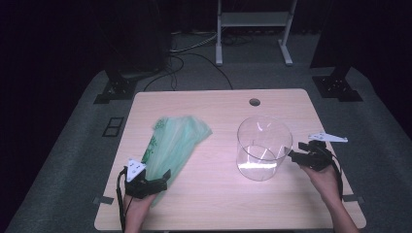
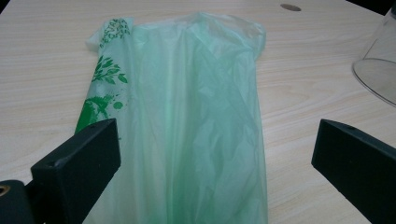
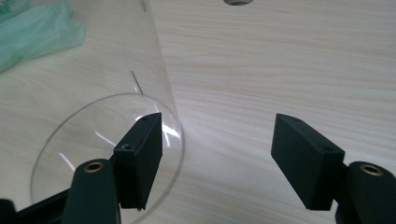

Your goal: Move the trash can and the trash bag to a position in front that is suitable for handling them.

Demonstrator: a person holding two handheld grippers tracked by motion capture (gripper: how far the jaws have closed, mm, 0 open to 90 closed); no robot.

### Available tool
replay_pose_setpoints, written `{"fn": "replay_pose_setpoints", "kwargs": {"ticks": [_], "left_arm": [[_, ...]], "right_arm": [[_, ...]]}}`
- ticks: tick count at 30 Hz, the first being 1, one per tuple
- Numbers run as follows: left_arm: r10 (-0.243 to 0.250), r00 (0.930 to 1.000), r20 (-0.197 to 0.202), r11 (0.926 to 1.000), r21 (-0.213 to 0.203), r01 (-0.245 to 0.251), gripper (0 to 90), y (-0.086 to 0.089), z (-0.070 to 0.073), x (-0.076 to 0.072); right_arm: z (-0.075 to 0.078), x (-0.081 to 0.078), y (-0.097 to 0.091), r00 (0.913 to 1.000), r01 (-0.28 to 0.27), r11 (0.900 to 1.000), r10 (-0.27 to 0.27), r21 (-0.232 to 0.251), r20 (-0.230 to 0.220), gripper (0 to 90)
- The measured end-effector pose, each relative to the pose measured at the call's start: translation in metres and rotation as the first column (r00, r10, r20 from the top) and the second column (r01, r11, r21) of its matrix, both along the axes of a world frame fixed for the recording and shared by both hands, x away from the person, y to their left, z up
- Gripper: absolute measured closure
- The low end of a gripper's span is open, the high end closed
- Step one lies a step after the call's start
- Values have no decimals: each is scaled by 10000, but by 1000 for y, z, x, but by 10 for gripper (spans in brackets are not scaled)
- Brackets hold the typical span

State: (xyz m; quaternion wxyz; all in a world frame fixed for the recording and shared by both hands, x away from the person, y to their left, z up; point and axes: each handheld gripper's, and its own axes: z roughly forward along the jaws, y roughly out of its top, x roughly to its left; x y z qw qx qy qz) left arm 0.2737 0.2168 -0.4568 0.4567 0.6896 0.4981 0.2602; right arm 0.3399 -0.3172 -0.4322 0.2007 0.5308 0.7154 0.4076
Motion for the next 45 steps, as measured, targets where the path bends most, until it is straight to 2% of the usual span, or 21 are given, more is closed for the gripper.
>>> {"fn": "replay_pose_setpoints", "kwargs": {"ticks": [14,21,29,34,41,45], "left_arm": [[4,10000,-70,10000,15,-4,0,1,-1,0],[-52,10000,-78,10000,77,52,0,0,-1,1],[-80,9999,-123,9999,150,82,0,0,-2,1],[-142,9997,-175,9997,190,145,0,-1,-3,2],[-214,9996,-192,9991,357,221,0,-4,-2,3],[-347,9992,-183,9981,506,356,0,-7,1,6]], "right_arm": [[4,5,43,9951,-991,9950,990,-92,-55,332],[3,7,64,9883,-1523,9883,1522,-87,-89,332],[1,7,78,9782,-2070,9783,2071,87,-172,322],[0,6,72,9766,-2141,9768,2142,81,-183,310],[-9,-8,46,9775,-2096,9773,2102,291,-184,306],[-17,-17,32,9763,-2134,9767,2140,215,-313,306]]}}
